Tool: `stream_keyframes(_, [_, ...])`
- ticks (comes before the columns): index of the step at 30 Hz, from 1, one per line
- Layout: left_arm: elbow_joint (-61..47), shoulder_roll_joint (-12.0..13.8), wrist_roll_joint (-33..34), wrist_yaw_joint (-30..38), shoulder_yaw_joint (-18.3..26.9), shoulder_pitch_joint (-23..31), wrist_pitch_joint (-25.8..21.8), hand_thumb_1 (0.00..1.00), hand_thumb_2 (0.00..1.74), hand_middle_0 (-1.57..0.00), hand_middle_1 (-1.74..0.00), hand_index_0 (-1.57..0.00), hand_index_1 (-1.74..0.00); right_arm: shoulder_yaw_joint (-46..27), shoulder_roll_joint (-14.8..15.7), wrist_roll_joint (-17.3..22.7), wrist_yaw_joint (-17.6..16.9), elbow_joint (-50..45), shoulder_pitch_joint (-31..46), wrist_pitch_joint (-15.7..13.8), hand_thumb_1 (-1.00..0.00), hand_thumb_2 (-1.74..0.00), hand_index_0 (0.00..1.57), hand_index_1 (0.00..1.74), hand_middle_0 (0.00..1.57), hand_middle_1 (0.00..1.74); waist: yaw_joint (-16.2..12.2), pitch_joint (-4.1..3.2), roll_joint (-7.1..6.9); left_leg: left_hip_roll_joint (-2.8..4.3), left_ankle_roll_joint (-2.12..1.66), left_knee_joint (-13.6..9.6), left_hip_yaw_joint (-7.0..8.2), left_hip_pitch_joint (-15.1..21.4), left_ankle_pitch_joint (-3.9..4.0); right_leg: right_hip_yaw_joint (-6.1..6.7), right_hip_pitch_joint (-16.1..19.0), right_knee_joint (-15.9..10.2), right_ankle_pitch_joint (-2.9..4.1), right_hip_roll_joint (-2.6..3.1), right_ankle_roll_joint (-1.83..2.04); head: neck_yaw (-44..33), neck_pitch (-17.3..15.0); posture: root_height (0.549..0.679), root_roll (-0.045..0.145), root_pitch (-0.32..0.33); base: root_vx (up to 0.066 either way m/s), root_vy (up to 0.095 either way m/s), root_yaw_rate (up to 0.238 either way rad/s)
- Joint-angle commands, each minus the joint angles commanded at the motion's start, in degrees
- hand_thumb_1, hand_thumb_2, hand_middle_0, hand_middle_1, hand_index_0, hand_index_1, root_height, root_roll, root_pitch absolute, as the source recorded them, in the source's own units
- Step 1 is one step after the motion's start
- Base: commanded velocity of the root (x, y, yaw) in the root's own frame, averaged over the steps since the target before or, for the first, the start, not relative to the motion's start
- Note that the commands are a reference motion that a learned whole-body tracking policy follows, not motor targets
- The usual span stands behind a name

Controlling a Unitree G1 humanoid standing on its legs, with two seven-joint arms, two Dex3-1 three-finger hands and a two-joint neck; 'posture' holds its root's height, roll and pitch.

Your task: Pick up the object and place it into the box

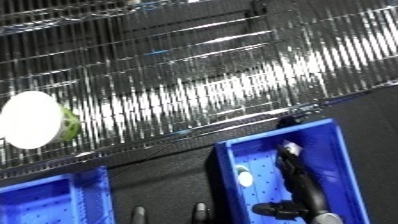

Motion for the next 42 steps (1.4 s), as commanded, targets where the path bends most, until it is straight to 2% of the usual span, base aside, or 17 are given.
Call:
stream_keyframes(4, [-0.4,0.9,0.8,-0.7,-0.3,-0.6,0.1,0.0,0.0,0.0,0.0,0.0,0.0,0.8,0.9,0.5,-1.0,0.7,0.2,0.9,0.0,0.0,0.0,0.0,0.0,0.0,1.1,0.12,-0.28,0.03,0.02,0.4,-0.71,-0.6,0.2,-0.72,0.0,-0.1,0.17,-0.38,0.15,-3.7,0.0,0.653,0.058,0.07,-0.004,-0.075,0.298])
stream_keyframes(12, [-0.7,2.4,1.3,-2.1,-0.3,-0.9,-0.2,0.0,0.0,0.0,0.0,0.0,0.0,3.1,2.1,1.3,-0.9,2.9,0.5,1.8,0.0,0.0,0.0,0.0,0.0,0.0,3.2,0.23,-1.42,-0.11,0.37,2.1,-1.83,-1.9,-0.27,-1.78,0.3,-0.3,0.26,-0.72,0.18,-11.7,0.2,0.654,0.052,0.071,0.01,-0.049,0.16])
stream_keyframes(16, [-1.0,2.8,1.3,-2.2,-0.2,-0.5,-0.8,0.0,0.0,0.0,0.0,0.0,0.0,4.1,3.0,1.5,-0.6,3.7,0.8,1.8,0.0,0.0,0.0,0.0,0.0,0.0,4.0,0.23,-2.3,-0.03,0.48,3.1,-2.09,-2.6,-0.71,-2.26,0.3,0.2,0.06,-0.76,0.08,-14.4,-0.2,0.653,0.048,0.07,0.02,-0.027,0.066])
stream_keyframes(20, [-1.8,3.3,0.6,-2.4,0.2,-0.4,-1.9,0.0,0.0,0.0,0.0,0.0,0.0,4.8,3.8,1.8,-0.2,4.8,0.8,1.9,0.0,0.0,0.0,0.0,0.0,0.0,4.9,0.23,-3.18,0.12,0.58,3.6,-2.38,-3.0,-1.05,-2.73,0.3,0.9,-0.43,-0.88,-0.08,-16.1,-0.5,0.652,0.044,0.07,0.025,-0.008,0.06])
stream_keyframes(25, [-5.5,3.9,0.0,-2.6,0.5,0.1,-4.8,0.0,0.0,0.0,0.0,0.0,0.0,5.3,4.4,2.5,0.1,5.9,1.5,1.4,0.0,0.0,0.0,0.0,0.0,0.0,6.1,0.23,-4.06,0.18,0.55,3.6,-2.92,-3.4,-1.27,-3.42,0.1,1.6,-0.85,-1.16,-0.09,-15.7,-1.2,0.651,0.039,0.072,0.02,-0.005,0.091])
stream_keyframes(30, [-13.2,4.7,1.6,-2.7,-0.3,1.9,-9.2,0.0,0.0,0.0,0.0,0.0,0.0,4.8,4.3,3.5,0.4,6.5,3.1,0.5,0.0,0.0,0.0,0.0,0.0,0.0,7.5,0.23,-4.39,0.11,0.47,2.6,-3.67,-3.6,-1.01,-4.42,0.3,1.3,-0.73,-1.65,0.09,-13.0,-1.4,0.652,0.036,0.078,0.015,-0.017,0.138])
stream_keyframes(35, [-25.5,8.0,2.1,-3.3,-1.6,3.6,-12.5,0.0,0.0,0.0,0.0,0.0,0.0,3.9,3.4,5.4,1.0,7.2,4.7,-0.1,0.0,0.0,0.0,0.0,0.0,0.0,8.9,0.23,-4.13,-0.35,0.46,2.3,-4.42,-4.0,-1.2,-5.39,0.3,1.1,-0.57,-2.29,0.2,-9.5,-2.1,0.653,0.036,0.085,0.007,-0.013,0.155])
stream_keyframes(42, [-39.2,11.6,1.6,-4.2,-1.6,3.6,-13.6,0.0,0.0,0.0,0.0,0.0,0.0,2.7,2.6,7.7,2.1,8.6,6.2,-0.3,0.0,0.0,0.0,0.0,0.0,0.0,10.3,0.23,-3.68,-1.11,0.45,2.4,-5.18,-4.4,-1.6,-6.43,0.4,0.9,-0.31,-3.11,0.4,-5.5,-2.4,0.654,0.037,0.088,0.013,-0.016,0.123])
